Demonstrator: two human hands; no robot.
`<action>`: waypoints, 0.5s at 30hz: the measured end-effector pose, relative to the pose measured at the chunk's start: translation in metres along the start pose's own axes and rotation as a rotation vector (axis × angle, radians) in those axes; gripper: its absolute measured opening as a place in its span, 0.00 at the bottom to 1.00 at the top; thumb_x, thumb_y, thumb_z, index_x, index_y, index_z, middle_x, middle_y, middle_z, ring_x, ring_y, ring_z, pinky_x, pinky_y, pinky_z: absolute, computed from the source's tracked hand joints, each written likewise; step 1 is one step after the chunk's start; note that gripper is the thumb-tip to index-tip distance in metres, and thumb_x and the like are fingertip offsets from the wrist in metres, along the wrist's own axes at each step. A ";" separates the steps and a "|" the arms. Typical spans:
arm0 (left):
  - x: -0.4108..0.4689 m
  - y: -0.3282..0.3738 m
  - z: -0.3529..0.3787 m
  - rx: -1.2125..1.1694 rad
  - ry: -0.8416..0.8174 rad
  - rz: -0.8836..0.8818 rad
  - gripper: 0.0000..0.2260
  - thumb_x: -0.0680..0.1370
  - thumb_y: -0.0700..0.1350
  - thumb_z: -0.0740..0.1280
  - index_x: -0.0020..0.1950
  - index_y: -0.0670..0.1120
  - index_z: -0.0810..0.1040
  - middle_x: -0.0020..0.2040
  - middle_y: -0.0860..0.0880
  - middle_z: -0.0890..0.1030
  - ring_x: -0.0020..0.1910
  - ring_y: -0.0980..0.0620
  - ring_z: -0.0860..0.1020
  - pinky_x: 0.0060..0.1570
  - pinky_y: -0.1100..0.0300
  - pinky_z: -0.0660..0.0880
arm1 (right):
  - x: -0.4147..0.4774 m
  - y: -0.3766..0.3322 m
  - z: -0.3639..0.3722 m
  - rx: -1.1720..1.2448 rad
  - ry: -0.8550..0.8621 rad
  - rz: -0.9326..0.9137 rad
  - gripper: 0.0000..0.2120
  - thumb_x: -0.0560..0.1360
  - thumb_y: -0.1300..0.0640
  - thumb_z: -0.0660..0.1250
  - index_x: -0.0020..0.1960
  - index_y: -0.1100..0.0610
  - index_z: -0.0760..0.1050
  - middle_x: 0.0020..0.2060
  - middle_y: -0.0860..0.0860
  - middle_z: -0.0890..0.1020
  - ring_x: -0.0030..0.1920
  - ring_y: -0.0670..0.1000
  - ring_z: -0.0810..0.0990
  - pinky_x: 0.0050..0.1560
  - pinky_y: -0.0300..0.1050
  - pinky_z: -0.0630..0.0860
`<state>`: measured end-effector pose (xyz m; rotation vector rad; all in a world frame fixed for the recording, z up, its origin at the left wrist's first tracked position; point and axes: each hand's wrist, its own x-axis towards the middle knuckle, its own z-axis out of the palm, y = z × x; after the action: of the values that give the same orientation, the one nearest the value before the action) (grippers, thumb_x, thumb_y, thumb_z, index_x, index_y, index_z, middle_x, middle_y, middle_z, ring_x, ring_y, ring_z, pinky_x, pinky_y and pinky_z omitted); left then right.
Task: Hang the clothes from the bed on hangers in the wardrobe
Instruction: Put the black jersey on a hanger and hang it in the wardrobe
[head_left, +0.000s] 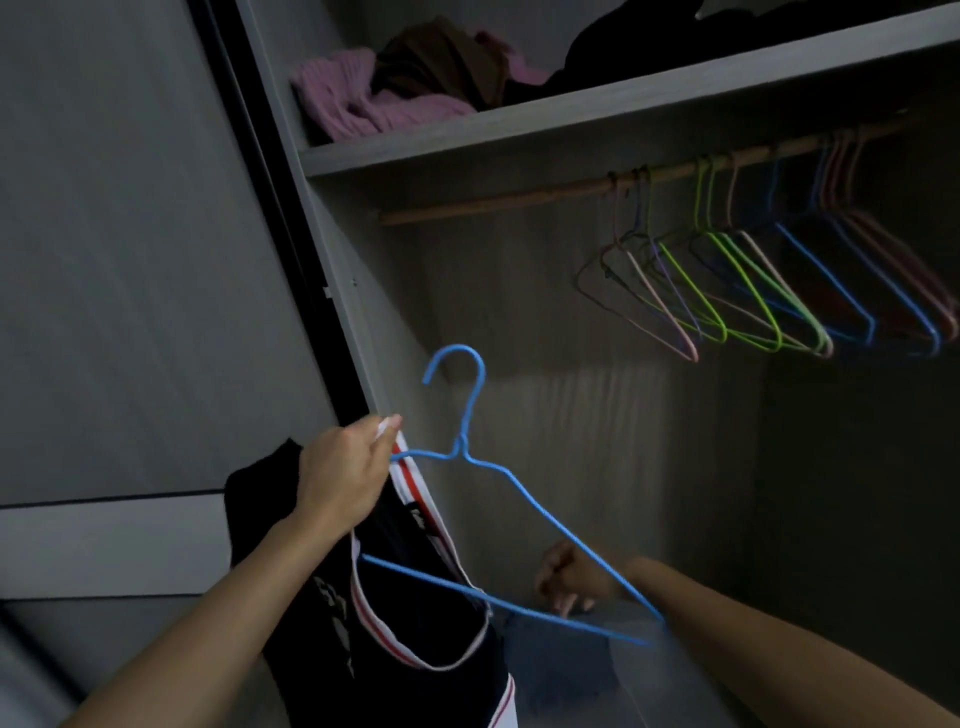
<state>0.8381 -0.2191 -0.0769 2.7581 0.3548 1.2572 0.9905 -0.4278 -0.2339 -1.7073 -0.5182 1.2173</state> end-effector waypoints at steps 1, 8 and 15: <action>0.000 -0.007 -0.003 -0.037 0.017 -0.038 0.25 0.76 0.62 0.49 0.33 0.45 0.71 0.28 0.44 0.77 0.33 0.38 0.79 0.32 0.52 0.71 | -0.008 -0.006 -0.003 0.034 0.010 -0.097 0.07 0.76 0.66 0.64 0.45 0.56 0.77 0.31 0.46 0.82 0.30 0.41 0.80 0.31 0.31 0.74; 0.002 -0.009 -0.013 -0.207 0.107 -0.202 0.20 0.79 0.55 0.53 0.29 0.48 0.60 0.24 0.52 0.65 0.27 0.45 0.67 0.31 0.53 0.63 | -0.030 -0.044 0.024 -0.078 -0.151 -0.229 0.29 0.67 0.38 0.73 0.65 0.46 0.73 0.58 0.44 0.82 0.61 0.46 0.79 0.46 0.42 0.78; -0.006 0.015 -0.013 -0.417 0.076 -0.218 0.22 0.82 0.48 0.58 0.28 0.50 0.58 0.24 0.54 0.61 0.25 0.56 0.61 0.30 0.55 0.59 | 0.003 -0.036 0.075 0.111 0.375 -0.386 0.11 0.71 0.58 0.76 0.34 0.55 0.76 0.20 0.43 0.75 0.23 0.38 0.72 0.25 0.29 0.65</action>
<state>0.8275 -0.2350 -0.0701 2.2638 0.3431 1.2207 0.9308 -0.3749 -0.2090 -1.5987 -0.5089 0.6219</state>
